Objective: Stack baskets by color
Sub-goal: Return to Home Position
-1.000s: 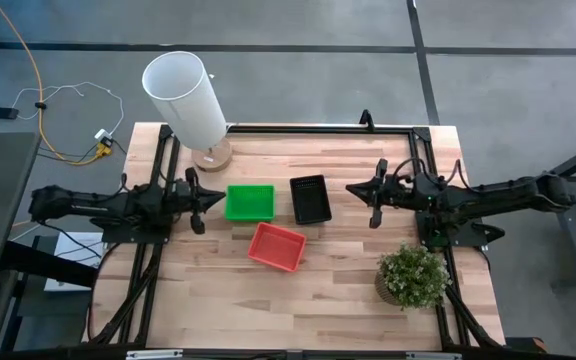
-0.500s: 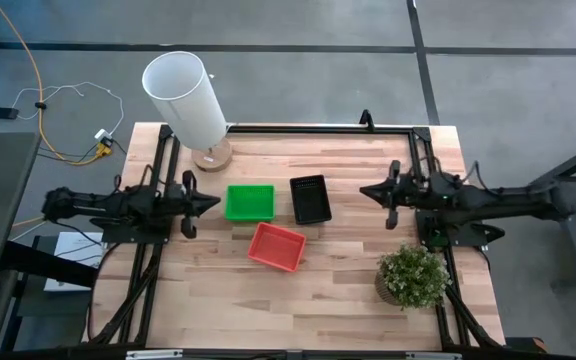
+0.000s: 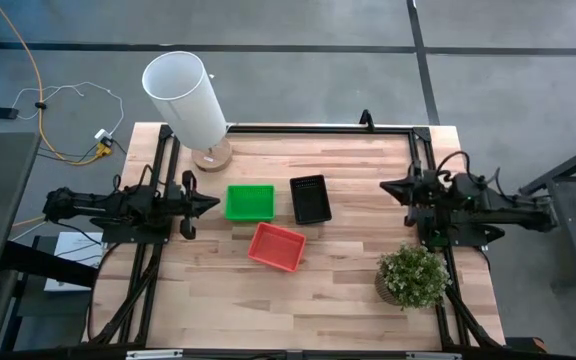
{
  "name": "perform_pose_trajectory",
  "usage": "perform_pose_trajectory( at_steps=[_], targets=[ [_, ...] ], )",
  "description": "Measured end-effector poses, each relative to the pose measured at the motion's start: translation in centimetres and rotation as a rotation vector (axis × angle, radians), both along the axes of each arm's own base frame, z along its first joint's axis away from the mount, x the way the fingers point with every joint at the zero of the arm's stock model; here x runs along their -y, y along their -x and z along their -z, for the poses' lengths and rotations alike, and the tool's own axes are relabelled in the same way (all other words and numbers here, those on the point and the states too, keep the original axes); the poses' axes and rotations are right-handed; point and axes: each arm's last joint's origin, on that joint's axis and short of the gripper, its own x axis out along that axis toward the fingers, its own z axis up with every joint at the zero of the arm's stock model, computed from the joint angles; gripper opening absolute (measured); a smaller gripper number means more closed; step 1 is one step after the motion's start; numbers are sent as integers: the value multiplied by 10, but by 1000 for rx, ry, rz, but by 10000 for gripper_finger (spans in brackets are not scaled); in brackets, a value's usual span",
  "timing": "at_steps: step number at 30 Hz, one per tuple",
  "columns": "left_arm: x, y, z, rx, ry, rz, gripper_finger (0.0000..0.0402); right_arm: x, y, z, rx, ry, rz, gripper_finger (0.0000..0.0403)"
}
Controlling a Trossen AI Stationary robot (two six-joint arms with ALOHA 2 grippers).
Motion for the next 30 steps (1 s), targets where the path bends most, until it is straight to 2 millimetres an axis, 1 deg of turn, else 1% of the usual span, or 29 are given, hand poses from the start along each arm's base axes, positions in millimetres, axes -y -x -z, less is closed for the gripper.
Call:
perform_pose_trajectory(
  at_steps=[2,6,8,11,15,20,22,25,30],
  targets=[
    [0,0,0,-5,-22,-4,0,0,-4,7,38,-8,-6,0],
    [0,0,0,-6,-29,-14,0,-1,-14,35,98,14,-55,0],
    [0,0,0,-5,-29,-14,0,-1,-14,41,100,35,-52,0],
    [0,0,0,-5,-29,-14,0,-1,-12,44,99,41,-41,0],
    [0,0,0,-6,-28,-16,0,-1,-9,52,32,60,-49,0],
    [0,0,-1,-2,-28,-17,0,-1,-10,59,-27,16,-45,0],
    [0,0,-1,1,-29,-17,0,-2,-12,65,-2,18,-63,0],
    [0,0,-1,1,-29,-17,0,-3,-13,66,-11,53,-94,0],
    [0,0,-1,1,-28,-18,0,-4,-13,65,-7,85,-96,0]
  ],
)
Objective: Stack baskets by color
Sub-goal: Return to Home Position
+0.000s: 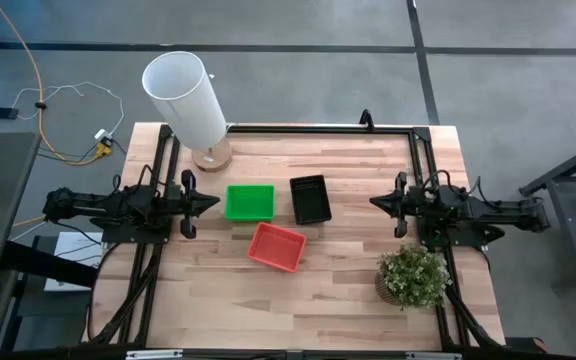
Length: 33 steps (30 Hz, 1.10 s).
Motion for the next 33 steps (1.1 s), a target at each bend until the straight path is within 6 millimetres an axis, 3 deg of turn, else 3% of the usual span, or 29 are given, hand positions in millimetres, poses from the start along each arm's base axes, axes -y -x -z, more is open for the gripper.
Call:
perform_pose_trajectory(
  at_steps=[8,33],
  targets=[
    [0,0,0,0,0,-1,0,0,0,0,19,-182,-9,0],
    [0,1,-1,8,-1,16,0,0,0,0,23,-171,-14,0]
  ],
)
